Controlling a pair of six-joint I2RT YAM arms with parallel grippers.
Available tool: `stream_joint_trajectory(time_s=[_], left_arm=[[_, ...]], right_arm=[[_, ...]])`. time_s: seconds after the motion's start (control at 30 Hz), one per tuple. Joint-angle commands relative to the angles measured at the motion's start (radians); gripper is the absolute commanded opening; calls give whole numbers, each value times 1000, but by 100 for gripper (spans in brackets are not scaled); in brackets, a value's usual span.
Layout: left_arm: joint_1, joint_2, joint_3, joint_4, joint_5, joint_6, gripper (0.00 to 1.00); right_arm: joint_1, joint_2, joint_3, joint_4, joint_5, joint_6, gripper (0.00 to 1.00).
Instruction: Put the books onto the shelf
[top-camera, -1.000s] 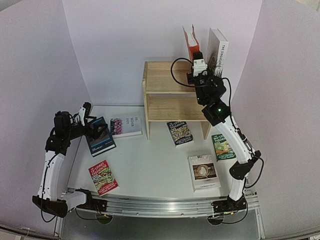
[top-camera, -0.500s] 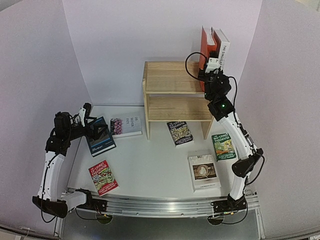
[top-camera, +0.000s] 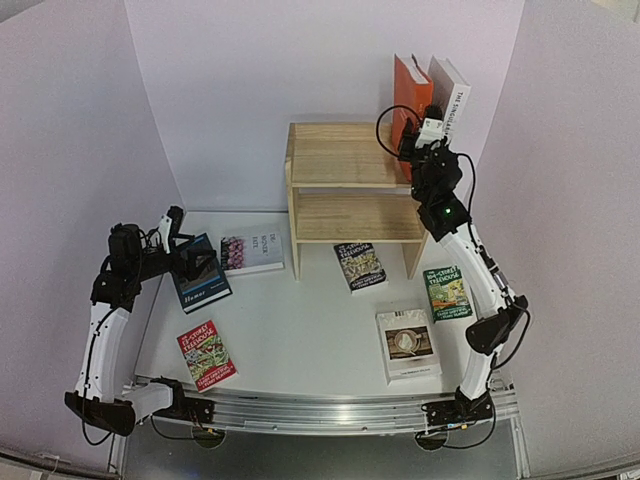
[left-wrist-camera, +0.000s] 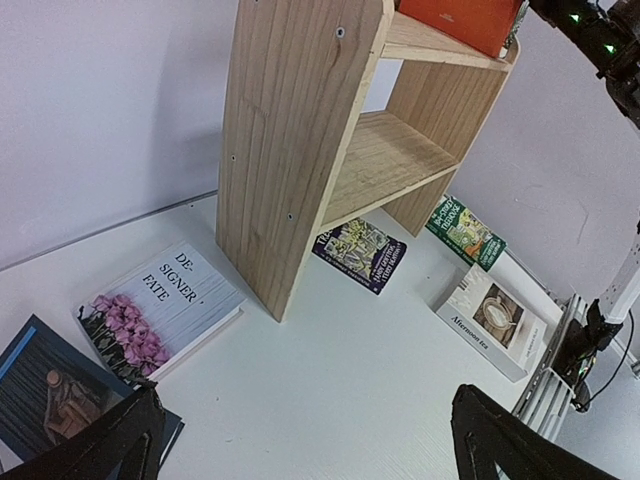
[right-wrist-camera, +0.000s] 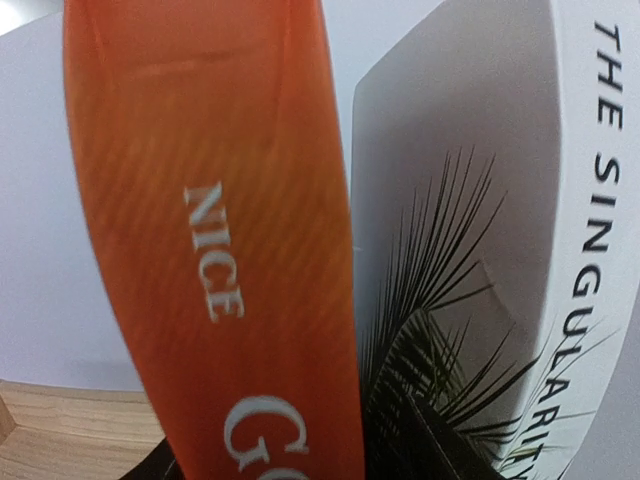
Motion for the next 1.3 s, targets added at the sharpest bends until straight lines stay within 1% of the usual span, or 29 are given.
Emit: stream_joint_trajectory(time_s=[0.0,0.17,0.2,0.3,0.33,0.67,0.83,1.07,1.27], left_arm=[[1,-4,-10,37,32,0,100],[2,-4,-19,37,40,0,100],[1,-4,-20,37,41,-1,100],[2,-4,-22,37,43,-2,100],[1,-3,-22,37,43,-3,100],[1,-4,-26,35,43,-1,100],[1,-3,-27,36,50,-1,100],[2,-3,-36,34,58,0,100],[2,-2,-37,34,65,0,100]], right_arm=[[-5,-85,-58,22,33,36,59],[-6,-128,-129,44,36,73,58],[-5,-134,-140,51,44,83,57],[-5,-143,-161,81,90,107,49],[-4,-143,-165,91,97,114,47],[-4,-101,-133,115,110,122,41],[8,-98,-131,116,109,117,46],[25,-114,-156,154,131,85,49],[50,-124,-179,175,136,74,54]])
